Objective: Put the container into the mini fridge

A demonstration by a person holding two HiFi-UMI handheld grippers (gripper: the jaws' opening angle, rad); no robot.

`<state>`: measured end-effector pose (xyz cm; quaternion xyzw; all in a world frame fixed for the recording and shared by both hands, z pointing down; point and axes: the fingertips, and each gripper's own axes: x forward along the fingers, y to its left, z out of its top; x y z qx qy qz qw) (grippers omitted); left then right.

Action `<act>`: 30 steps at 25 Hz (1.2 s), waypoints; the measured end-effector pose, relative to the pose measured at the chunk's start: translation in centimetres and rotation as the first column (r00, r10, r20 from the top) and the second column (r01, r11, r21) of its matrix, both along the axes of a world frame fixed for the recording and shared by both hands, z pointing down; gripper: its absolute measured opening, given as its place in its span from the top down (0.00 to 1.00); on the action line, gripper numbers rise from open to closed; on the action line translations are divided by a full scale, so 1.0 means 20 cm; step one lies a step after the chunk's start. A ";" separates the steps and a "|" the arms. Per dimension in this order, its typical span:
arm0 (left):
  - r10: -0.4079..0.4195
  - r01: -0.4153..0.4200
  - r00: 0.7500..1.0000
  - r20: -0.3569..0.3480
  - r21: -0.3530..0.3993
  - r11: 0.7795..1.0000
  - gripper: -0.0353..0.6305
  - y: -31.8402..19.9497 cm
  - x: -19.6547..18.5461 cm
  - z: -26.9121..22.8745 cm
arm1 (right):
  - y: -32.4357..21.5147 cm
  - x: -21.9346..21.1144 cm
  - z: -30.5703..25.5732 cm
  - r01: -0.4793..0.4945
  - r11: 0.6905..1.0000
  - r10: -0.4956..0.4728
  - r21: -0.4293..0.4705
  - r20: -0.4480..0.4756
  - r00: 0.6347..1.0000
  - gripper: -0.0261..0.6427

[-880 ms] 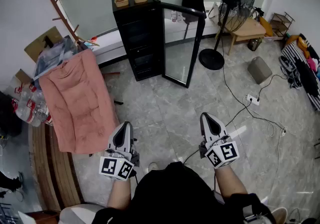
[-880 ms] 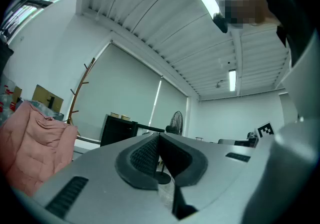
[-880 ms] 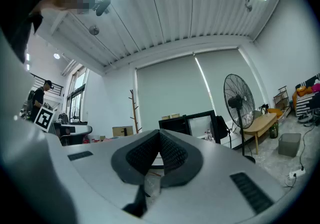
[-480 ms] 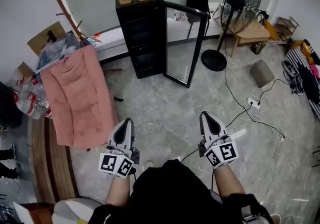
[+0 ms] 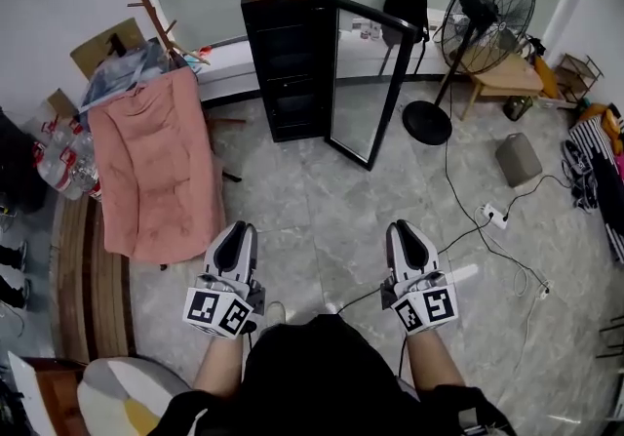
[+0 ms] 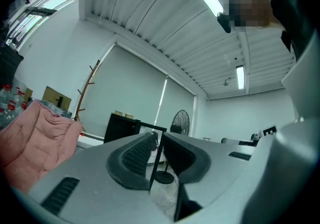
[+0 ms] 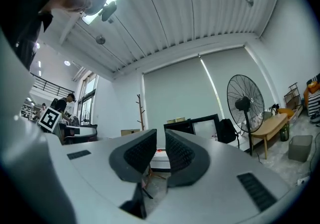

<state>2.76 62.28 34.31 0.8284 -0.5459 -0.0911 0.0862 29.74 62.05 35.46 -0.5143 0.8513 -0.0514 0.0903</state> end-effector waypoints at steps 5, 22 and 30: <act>-0.038 0.039 0.999 0.025 -0.020 0.999 0.56 0.10 0.15 0.03 | 0.07 -0.02 0.03 0.074 0.997 -0.074 0.003 -0.031 0.997 0.54; -0.067 0.068 0.998 0.004 -0.040 0.997 0.47 -0.26 -0.05 0.10 | -0.25 -0.06 0.00 0.017 0.999 -0.014 -0.049 0.054 0.998 0.53; -0.019 0.019 1.000 -0.025 0.007 1.000 0.41 -0.58 -0.27 0.01 | -0.60 -0.29 -0.09 0.013 1.000 -0.012 -0.023 0.034 0.999 0.53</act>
